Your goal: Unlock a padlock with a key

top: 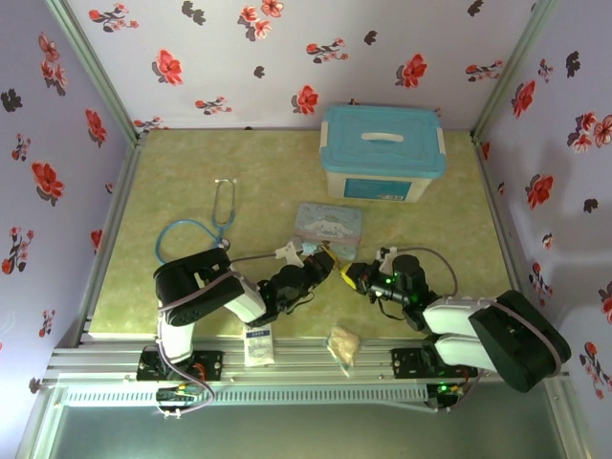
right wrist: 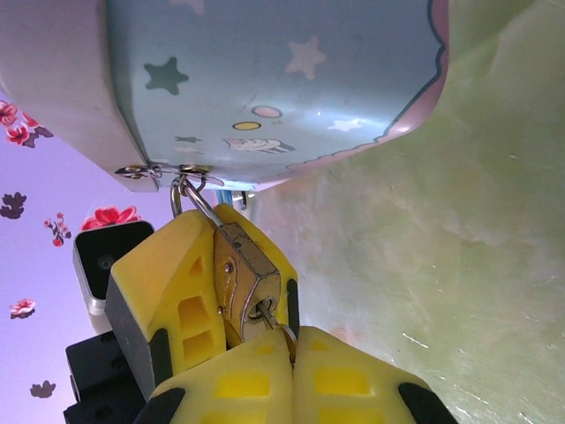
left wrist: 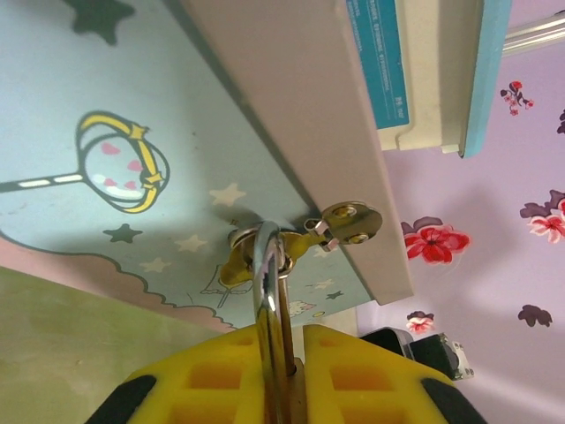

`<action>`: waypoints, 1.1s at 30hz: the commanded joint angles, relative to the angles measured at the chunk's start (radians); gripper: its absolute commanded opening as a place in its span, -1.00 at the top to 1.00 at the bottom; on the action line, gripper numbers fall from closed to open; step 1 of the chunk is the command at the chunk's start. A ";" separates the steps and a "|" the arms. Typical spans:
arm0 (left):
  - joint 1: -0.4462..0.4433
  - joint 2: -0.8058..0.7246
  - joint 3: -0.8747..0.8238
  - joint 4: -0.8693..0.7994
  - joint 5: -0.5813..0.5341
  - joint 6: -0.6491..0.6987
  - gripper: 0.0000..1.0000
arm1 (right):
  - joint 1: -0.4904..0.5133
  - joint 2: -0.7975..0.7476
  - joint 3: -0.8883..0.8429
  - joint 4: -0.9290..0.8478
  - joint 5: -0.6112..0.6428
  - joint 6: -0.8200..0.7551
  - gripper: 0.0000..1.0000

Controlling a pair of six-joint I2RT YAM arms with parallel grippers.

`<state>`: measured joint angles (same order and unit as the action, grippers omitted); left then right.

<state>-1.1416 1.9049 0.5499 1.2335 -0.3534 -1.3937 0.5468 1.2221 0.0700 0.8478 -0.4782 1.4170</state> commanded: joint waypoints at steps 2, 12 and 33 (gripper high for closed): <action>-0.040 -0.011 0.019 0.077 0.044 0.003 1.00 | -0.033 0.013 0.043 0.027 -0.003 -0.026 1.00; -0.063 0.025 0.041 0.077 0.088 -0.020 1.00 | 0.042 0.127 0.129 0.171 -0.012 -0.052 1.00; -0.065 0.009 0.041 0.083 0.124 -0.085 1.00 | 0.138 0.255 0.160 0.220 0.097 -0.003 1.00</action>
<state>-1.1435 1.9251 0.5430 1.2079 -0.4473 -1.4368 0.6235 1.5349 0.1211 1.1332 -0.4088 1.5646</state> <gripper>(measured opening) 0.128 0.046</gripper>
